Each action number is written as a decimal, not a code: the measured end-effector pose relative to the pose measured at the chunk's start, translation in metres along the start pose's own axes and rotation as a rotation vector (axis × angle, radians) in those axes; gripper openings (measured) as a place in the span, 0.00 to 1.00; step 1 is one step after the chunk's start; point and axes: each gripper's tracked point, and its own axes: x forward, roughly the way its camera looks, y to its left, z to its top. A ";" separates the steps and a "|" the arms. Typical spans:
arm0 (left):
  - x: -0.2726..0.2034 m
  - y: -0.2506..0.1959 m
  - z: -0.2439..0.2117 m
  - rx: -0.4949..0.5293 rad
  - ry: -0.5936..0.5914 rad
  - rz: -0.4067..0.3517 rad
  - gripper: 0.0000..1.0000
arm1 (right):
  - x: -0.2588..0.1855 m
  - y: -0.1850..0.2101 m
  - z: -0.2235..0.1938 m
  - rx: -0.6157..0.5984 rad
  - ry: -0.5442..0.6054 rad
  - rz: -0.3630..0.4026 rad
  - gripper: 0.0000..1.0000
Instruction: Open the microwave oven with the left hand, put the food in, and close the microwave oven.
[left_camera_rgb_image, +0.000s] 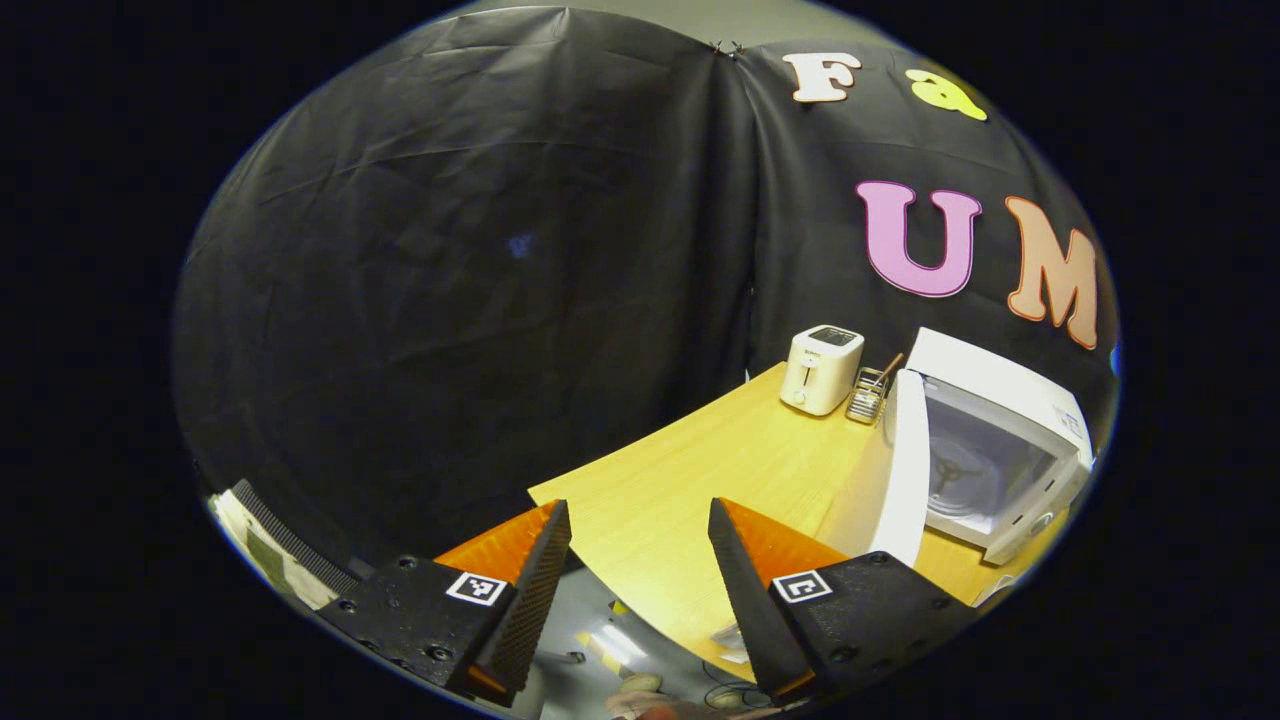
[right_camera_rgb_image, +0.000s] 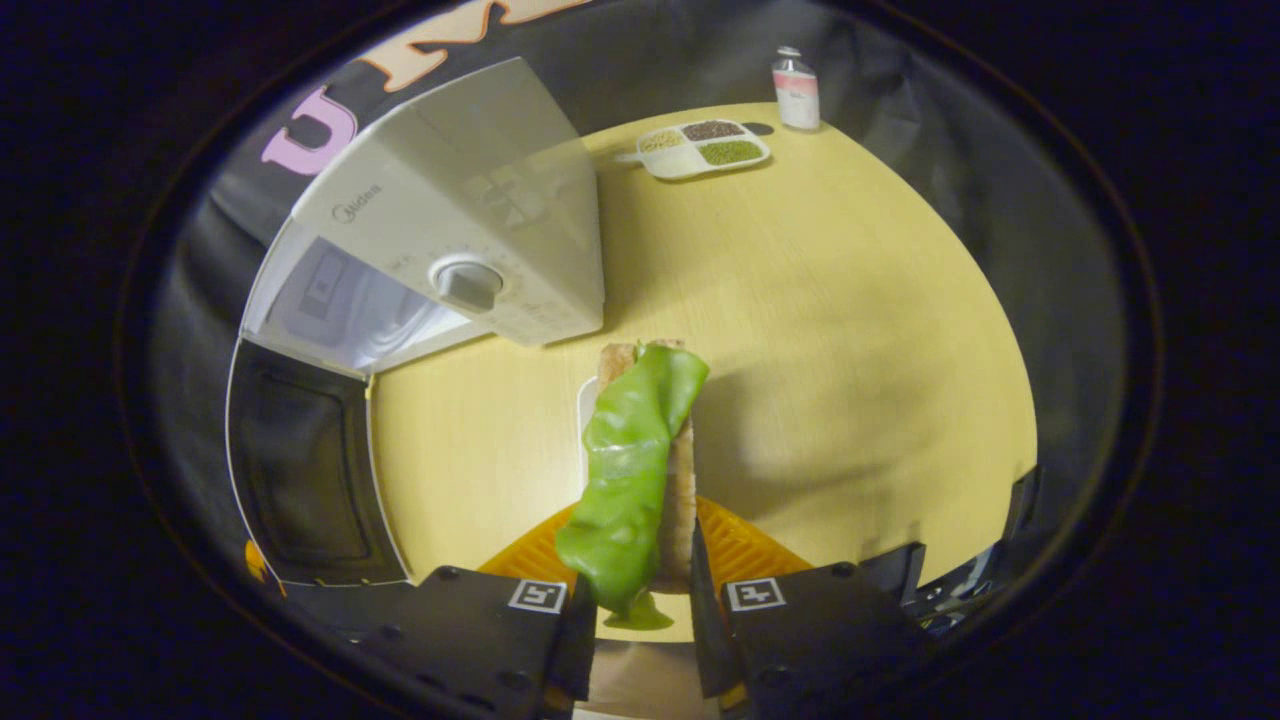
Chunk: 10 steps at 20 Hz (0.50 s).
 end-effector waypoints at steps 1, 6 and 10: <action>0.006 -0.002 0.002 0.003 0.000 -0.014 0.82 | -0.004 0.002 0.002 0.010 -0.014 0.006 0.39; 0.039 -0.027 0.001 0.035 0.042 -0.176 0.82 | -0.027 0.004 0.009 0.071 -0.118 -0.058 0.43; 0.066 -0.045 -0.004 0.106 0.083 -0.311 0.81 | -0.044 0.048 0.011 0.226 -0.201 0.050 0.39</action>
